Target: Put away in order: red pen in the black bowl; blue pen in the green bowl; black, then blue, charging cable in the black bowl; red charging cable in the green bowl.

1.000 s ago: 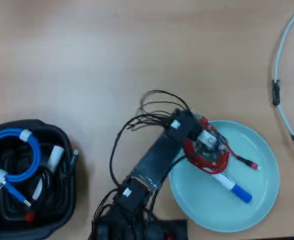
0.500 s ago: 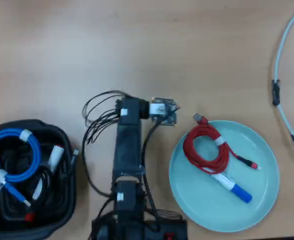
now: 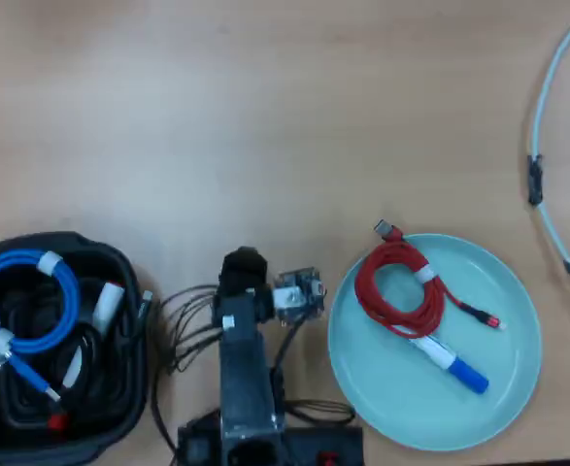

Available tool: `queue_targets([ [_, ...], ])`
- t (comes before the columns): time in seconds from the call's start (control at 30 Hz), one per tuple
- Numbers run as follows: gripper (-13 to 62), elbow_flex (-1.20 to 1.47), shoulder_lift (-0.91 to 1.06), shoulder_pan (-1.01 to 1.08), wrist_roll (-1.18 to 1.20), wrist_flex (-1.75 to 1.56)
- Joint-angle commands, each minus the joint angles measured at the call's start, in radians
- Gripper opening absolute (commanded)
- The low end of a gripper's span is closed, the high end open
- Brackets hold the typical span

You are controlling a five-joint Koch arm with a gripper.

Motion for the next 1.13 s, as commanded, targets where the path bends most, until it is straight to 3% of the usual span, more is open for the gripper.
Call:
queue_targets([
  [0.0,30.8,0.025,0.038,0.0,0.005,-0.181],
  [0.47,30.8,0.535,0.046,0.012,0.002,-0.729],
  [1.1,30.8,0.667,0.049,0.014,0.008,-0.75],
])
